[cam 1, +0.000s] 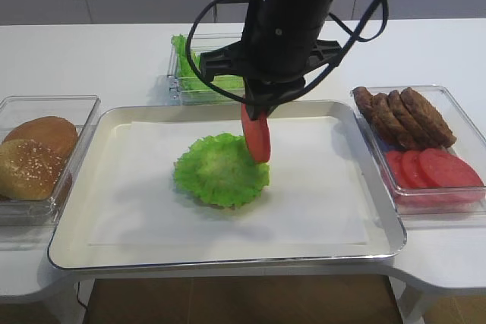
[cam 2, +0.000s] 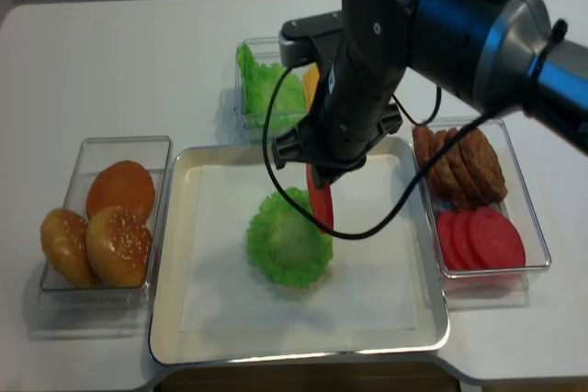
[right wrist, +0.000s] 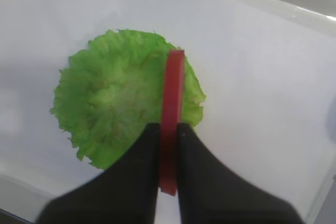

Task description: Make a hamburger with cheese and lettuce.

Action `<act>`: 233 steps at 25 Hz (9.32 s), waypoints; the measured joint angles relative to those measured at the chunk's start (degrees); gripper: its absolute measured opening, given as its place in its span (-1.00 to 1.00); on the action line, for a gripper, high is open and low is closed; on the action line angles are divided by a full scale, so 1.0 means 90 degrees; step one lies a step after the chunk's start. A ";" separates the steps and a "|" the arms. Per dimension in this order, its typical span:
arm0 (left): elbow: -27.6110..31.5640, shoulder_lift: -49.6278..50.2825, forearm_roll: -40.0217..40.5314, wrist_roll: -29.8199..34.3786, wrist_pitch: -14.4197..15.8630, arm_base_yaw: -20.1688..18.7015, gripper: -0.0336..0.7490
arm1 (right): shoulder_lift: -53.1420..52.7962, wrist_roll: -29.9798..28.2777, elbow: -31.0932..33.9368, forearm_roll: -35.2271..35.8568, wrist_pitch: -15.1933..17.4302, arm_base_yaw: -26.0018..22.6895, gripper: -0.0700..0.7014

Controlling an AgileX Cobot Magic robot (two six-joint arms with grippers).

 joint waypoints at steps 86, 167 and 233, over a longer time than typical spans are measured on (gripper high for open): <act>0.0000 0.0000 0.0000 0.0000 0.0000 0.0000 -0.04 | 0.0265 -0.0632 -0.0034 0.0528 -0.0039 0.0010 -0.13; 0.0000 0.0000 0.0000 0.0000 0.0000 0.0000 -0.04 | -0.4630 -0.0067 0.1637 -0.1951 0.1067 -0.0064 0.15; 0.0000 0.0000 0.0000 0.0000 0.0000 0.0000 -0.04 | -1.1557 -0.1956 0.6896 -0.0317 0.0386 -0.4011 0.14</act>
